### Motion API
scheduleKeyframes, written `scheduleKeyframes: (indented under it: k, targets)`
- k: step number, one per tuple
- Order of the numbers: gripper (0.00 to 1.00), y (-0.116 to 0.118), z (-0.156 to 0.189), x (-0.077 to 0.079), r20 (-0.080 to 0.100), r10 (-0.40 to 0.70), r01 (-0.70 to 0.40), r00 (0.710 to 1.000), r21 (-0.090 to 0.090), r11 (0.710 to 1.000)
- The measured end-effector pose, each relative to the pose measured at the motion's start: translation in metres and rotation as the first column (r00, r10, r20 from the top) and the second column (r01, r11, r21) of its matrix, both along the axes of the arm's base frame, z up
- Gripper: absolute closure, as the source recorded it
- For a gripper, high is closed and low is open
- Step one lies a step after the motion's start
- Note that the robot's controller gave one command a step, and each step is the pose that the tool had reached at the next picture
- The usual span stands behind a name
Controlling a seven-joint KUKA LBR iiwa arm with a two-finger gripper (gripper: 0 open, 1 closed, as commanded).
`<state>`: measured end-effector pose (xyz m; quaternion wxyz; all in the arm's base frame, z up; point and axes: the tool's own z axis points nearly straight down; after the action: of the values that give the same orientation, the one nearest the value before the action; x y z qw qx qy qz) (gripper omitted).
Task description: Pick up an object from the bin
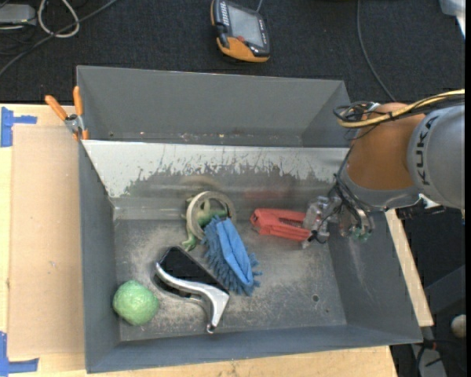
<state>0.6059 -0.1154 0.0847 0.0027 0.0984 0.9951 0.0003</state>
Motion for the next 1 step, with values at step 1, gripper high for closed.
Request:
scheduleKeyframes:
  k: [1]
  targets:
    - [1.0,0.0002,0.0066,0.0001,0.0,0.001,-0.001,1.0,0.0,1.0]
